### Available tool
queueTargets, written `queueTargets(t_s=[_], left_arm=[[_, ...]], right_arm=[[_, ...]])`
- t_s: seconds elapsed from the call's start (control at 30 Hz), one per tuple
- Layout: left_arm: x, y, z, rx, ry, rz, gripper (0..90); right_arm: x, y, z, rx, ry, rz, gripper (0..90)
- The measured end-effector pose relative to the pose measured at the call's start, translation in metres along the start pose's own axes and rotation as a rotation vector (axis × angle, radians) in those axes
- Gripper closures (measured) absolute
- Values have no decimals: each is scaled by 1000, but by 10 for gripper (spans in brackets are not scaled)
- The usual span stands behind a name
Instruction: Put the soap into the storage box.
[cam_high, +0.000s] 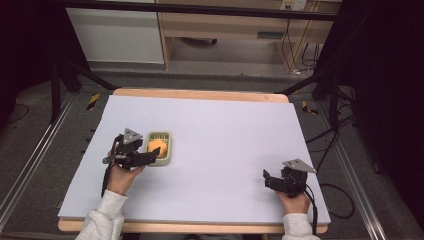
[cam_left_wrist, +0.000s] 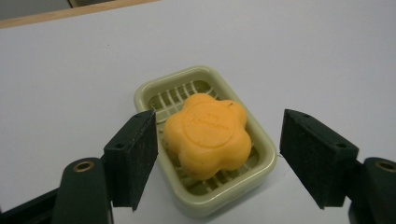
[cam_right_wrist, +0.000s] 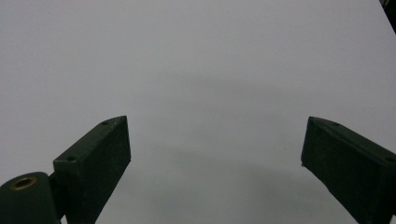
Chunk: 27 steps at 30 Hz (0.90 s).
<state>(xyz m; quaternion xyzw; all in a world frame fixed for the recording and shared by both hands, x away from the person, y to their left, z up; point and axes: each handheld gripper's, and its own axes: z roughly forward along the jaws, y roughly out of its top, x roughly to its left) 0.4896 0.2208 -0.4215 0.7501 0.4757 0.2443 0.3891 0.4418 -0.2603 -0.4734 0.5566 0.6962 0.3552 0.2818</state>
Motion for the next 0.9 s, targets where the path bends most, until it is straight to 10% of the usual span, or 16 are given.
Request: queueTargets(t_s=[0.47, 0.9], left_arm=[[21, -45, -29, -54, 68, -23, 257], [36, -77, -37, 39, 152, 33, 227]], right_arm=[[-3, -1, -1, 0, -11, 7, 86], [-10, -3, -3, 3, -30, 26, 87]])
